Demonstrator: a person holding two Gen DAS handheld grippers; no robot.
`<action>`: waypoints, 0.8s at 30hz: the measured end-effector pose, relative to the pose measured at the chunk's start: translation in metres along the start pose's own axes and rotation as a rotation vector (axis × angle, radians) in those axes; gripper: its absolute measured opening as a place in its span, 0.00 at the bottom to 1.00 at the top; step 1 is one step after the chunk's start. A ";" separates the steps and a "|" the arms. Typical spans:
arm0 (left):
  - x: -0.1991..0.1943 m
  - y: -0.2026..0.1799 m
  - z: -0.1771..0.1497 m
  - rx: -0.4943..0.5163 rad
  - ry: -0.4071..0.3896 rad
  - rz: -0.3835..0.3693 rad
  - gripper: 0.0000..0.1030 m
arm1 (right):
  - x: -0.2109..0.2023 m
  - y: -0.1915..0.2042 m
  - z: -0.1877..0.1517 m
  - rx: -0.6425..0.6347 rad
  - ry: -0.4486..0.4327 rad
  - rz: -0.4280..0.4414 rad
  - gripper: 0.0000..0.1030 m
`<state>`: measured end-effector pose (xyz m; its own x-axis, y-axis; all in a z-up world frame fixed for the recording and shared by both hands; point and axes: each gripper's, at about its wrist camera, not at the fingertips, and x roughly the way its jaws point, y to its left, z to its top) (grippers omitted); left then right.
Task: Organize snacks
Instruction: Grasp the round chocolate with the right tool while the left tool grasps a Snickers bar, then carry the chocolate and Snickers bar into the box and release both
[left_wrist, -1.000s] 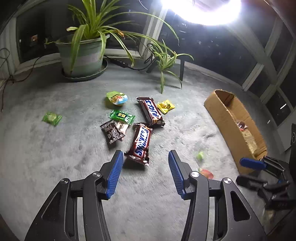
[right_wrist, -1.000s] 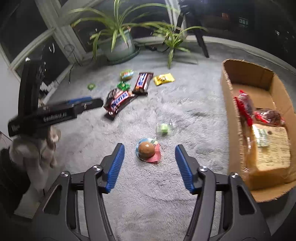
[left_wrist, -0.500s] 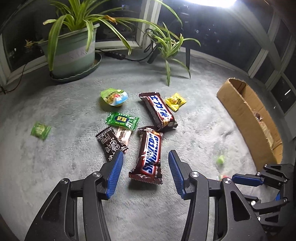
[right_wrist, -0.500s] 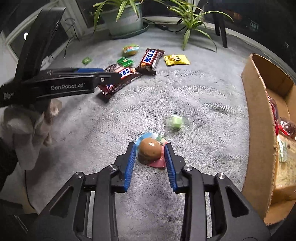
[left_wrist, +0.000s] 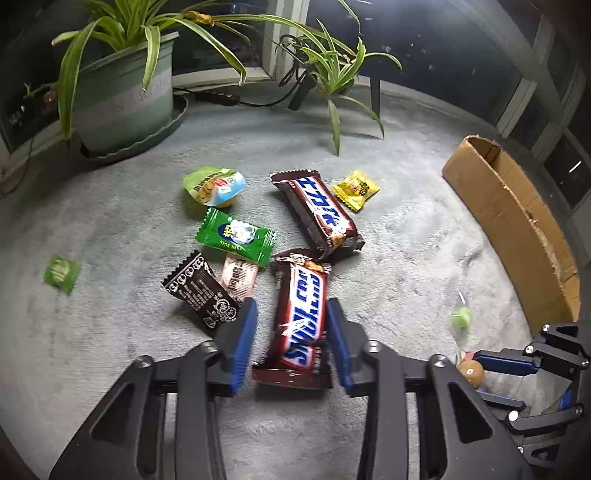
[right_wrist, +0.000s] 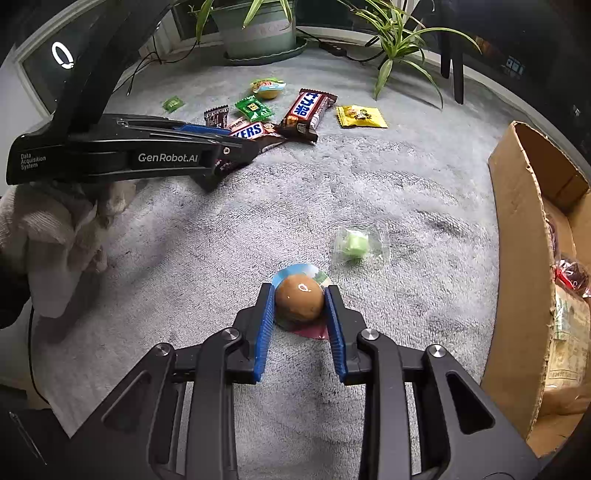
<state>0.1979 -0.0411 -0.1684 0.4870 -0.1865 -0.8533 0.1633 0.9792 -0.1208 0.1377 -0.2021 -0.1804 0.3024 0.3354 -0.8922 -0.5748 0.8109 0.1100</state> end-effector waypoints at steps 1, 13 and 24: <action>0.000 0.000 0.000 -0.002 0.000 -0.001 0.27 | 0.000 0.000 0.000 0.000 -0.001 0.000 0.27; -0.023 -0.002 -0.007 -0.027 -0.036 -0.037 0.26 | -0.015 -0.010 -0.003 0.061 -0.037 0.041 0.27; -0.064 -0.028 -0.005 -0.026 -0.108 -0.115 0.26 | -0.065 -0.033 -0.007 0.098 -0.141 0.019 0.27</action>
<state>0.1582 -0.0560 -0.1125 0.5564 -0.3032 -0.7736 0.2012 0.9525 -0.2286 0.1312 -0.2540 -0.1287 0.3994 0.4097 -0.8202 -0.5066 0.8442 0.1750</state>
